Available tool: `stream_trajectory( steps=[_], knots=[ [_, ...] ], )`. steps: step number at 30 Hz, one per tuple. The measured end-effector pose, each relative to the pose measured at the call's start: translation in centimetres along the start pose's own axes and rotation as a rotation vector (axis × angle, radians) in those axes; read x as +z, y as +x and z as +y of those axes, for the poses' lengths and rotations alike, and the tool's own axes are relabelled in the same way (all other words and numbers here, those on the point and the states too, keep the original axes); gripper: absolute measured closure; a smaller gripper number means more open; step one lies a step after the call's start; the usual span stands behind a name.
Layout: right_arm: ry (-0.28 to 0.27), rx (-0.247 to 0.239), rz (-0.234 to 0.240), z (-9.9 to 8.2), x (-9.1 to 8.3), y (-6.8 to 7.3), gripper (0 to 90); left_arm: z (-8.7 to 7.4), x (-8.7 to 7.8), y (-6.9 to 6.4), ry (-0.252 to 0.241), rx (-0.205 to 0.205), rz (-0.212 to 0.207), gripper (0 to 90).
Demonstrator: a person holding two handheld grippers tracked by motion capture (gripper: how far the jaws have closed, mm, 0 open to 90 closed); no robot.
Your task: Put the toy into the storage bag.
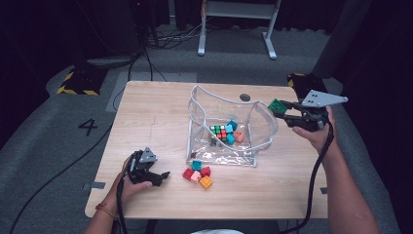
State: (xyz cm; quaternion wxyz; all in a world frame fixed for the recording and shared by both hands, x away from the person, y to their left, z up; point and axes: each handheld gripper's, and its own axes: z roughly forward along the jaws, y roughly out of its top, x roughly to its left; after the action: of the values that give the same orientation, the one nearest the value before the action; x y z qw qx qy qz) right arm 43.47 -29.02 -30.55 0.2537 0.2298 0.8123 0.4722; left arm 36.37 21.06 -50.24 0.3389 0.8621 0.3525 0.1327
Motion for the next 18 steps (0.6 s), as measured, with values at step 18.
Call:
stream_trajectory(
  steps=[18],
  knots=[
    [0.129, -0.207, 0.179, 3.5, 6.0, 4.3, 58.9, 0.0, 0.0, 0.0, 0.001, -0.001, -0.004, 11.9]
  ],
)
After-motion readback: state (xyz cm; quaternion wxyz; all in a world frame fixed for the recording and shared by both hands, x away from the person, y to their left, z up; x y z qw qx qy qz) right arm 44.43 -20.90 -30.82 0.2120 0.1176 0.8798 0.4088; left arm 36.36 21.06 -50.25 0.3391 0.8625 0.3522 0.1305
